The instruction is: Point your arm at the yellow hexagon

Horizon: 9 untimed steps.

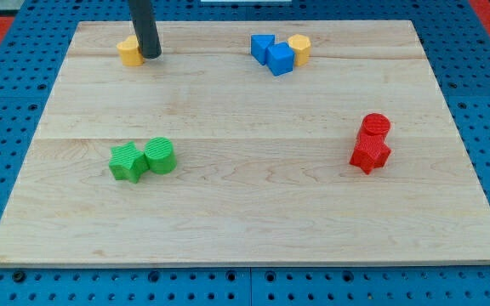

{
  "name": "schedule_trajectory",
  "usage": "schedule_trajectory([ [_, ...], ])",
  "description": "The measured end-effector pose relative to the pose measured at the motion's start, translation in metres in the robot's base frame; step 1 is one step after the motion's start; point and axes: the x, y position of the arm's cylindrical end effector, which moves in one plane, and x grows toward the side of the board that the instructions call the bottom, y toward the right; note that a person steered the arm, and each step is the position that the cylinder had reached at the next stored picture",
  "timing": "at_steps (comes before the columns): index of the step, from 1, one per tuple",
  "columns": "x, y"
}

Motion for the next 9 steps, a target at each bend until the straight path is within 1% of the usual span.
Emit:
schedule_trajectory([
  [1, 0.021, 0.029],
  [3, 0.093, 0.197],
  [4, 0.088, 0.266],
  [5, 0.055, 0.307],
  [6, 0.009, 0.321],
  [7, -0.046, 0.315],
  [8, -0.049, 0.287],
  [9, -0.046, 0.244],
])
